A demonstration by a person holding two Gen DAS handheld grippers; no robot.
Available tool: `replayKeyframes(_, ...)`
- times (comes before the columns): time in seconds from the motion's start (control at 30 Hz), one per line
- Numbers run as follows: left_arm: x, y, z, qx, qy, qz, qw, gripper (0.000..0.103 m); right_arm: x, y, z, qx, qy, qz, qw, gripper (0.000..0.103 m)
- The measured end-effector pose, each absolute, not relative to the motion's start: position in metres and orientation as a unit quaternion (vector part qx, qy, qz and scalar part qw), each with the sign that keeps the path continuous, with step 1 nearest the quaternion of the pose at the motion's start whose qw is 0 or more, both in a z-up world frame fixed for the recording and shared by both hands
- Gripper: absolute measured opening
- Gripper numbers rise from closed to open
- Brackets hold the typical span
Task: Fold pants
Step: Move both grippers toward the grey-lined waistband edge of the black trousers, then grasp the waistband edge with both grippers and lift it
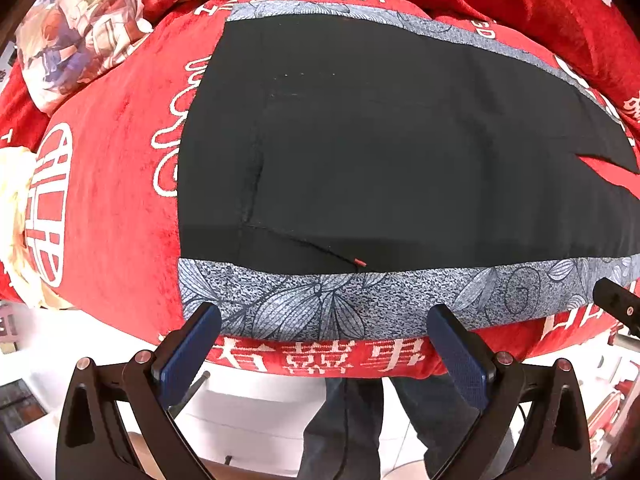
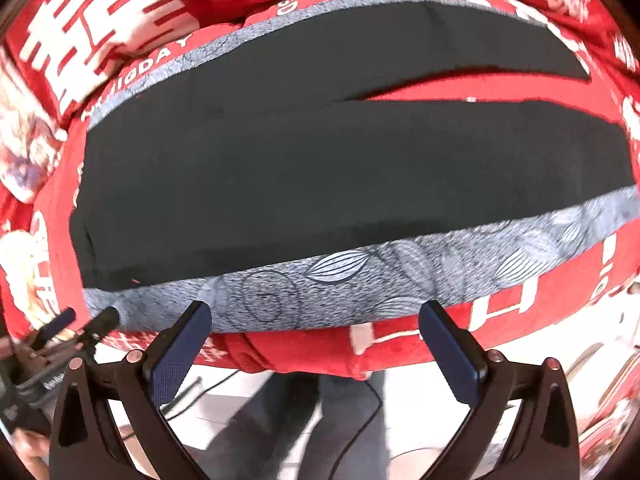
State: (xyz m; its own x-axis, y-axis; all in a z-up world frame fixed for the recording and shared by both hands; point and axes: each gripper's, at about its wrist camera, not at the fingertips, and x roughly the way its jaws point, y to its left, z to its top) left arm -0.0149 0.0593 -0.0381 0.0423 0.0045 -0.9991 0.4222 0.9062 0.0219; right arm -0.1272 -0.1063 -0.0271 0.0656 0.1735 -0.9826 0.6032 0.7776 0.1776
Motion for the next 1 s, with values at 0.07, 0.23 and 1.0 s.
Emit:
replayKeyframes(0.07, -0.016, 0.062, -0.039, 0.157, 0.675, -0.15, 0.705, 0.103, -0.129, -0.107, -0.028, 0.304, 0.66, -0.163, 0.668, 0.103)
replayKeyframes(0.23, -0.016, 0.066, -0.046, 0.157, 0.68, -0.148, 0.701, 0.103, -0.133, -0.107, -0.032, 0.325, 0.644, -0.151, 0.676, 0.103)
replayKeyframes(1.0, -0.029, 0.052, -0.061, 0.162, 0.687, -0.1, 0.701, 0.103, -0.131, -0.124, -0.051, 0.301, 0.658, -0.084, 0.685, 0.103)
